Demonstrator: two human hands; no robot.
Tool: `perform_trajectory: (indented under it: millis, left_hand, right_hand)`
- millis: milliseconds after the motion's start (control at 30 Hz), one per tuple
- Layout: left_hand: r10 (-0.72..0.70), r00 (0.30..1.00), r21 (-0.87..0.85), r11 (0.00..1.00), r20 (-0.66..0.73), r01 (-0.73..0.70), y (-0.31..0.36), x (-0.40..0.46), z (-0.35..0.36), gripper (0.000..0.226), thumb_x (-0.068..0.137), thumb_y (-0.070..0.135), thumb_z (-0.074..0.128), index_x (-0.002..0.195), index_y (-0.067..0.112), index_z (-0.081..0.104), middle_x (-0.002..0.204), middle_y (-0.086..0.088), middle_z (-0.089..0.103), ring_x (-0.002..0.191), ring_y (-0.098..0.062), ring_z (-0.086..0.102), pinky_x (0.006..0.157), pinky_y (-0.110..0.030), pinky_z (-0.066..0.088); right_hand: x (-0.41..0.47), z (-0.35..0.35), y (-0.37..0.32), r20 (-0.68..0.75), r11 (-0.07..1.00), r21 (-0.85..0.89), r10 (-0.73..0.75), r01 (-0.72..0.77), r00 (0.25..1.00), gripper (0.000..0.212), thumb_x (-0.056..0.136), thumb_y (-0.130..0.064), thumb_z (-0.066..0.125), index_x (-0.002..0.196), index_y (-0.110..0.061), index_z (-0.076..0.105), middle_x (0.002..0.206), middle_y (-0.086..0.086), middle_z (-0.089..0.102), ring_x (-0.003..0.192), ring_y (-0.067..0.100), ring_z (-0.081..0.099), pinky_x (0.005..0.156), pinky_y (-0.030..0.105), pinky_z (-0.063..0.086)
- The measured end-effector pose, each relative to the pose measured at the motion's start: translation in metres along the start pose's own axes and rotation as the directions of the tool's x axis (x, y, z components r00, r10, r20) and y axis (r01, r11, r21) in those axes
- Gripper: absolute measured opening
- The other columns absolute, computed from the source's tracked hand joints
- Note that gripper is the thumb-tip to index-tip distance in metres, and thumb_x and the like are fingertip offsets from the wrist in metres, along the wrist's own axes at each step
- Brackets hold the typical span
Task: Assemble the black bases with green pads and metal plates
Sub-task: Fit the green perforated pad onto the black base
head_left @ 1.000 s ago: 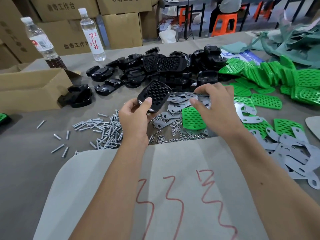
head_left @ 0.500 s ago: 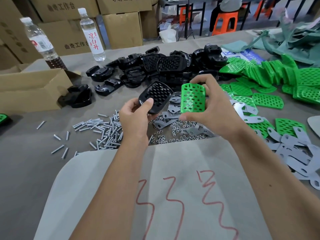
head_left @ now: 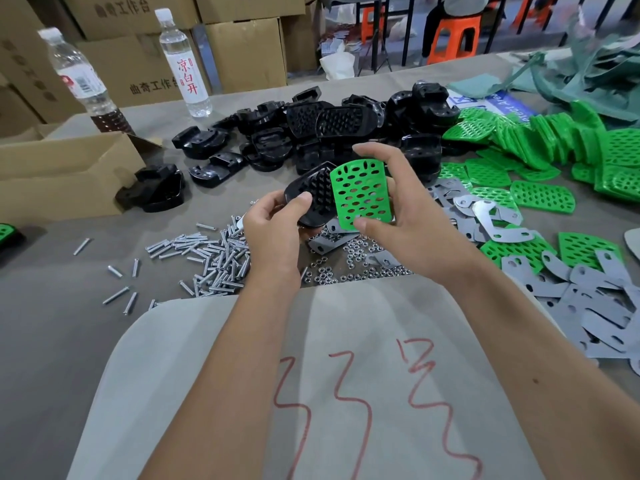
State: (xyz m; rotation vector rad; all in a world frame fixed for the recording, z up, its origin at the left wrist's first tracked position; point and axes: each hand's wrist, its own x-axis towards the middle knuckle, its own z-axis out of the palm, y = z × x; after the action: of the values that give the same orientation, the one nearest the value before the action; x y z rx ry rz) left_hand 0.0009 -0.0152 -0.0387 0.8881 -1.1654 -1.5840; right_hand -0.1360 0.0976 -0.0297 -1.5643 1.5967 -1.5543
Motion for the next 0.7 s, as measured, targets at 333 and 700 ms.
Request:
perform_trajectory:
  millis: [333, 700]
  left_hand:
    - [-0.020, 1.000, -0.006, 1.000, 0.013, 0.020, 0.0004, -0.0013, 0.0008, 0.014, 0.091, 0.005, 0.070, 0.080, 0.012, 0.068, 0.085, -0.013, 0.073, 0.077, -0.025, 0.069, 0.062, -0.033, 0.057]
    - [-0.039, 0.999, 0.051, 0.998, 0.023, 0.038, 0.0034, -0.0042, 0.0014, 0.036, 0.097, 0.022, 0.072, 0.061, 0.022, 0.078, 0.074, 0.002, 0.077, 0.064, -0.011, 0.069, 0.051, -0.022, 0.051]
  right_hand:
    - [0.0007, 0.0008, 0.0034, -0.023, 0.988, 0.140, 0.072, -0.068, 0.997, 0.065, 0.093, 0.006, 0.067, 0.141, -0.025, 0.038, 0.113, -0.001, 0.076, 0.105, 0.021, 0.073, 0.074, 0.019, 0.051]
    - [0.0069, -0.0066, 0.0023, -0.502, 0.902, 0.416, 0.333, -0.114, 0.798, 0.002, 0.099, -0.018, 0.069, 0.097, -0.017, 0.069, 0.089, 0.004, 0.075, 0.072, 0.019, 0.067, 0.051, 0.026, 0.049]
